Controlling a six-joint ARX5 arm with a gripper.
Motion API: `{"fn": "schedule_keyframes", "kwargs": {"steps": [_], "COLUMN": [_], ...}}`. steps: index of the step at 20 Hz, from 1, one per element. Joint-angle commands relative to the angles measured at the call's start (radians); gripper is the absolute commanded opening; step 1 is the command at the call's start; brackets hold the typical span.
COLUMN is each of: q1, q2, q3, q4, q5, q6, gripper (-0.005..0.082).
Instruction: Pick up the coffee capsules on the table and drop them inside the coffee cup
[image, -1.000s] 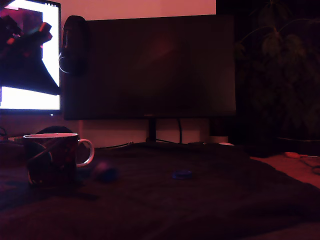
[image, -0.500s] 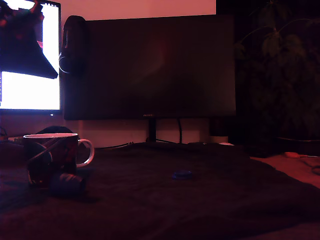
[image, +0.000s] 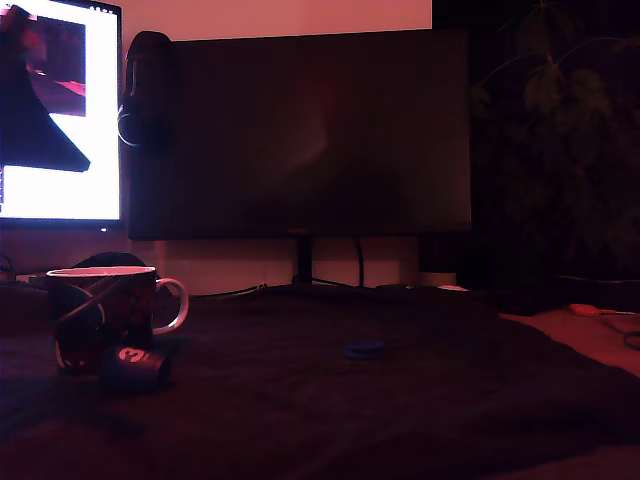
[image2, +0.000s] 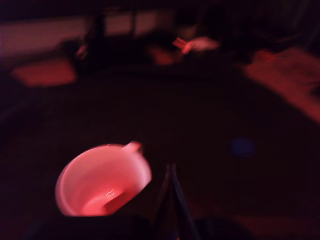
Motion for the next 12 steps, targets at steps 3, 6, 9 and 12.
{"fn": "schedule_keyframes", "kwargs": {"steps": [3, 6, 9, 12], "q1": [-0.05, -0.088, -0.11, -0.126], "q2": [-0.032, -0.038, -0.04, -0.043], "q3": [-0.072, -0.107, -0.119, -0.119], "q4": [0.04, 0.045, 0.016, -0.026], "q5": [-0.003, -0.04, -0.063, -0.07], "q6": [-0.032, -0.032, -0.032, -0.044], "gripper": [-0.002, -0.002, -0.002, -0.002]}}
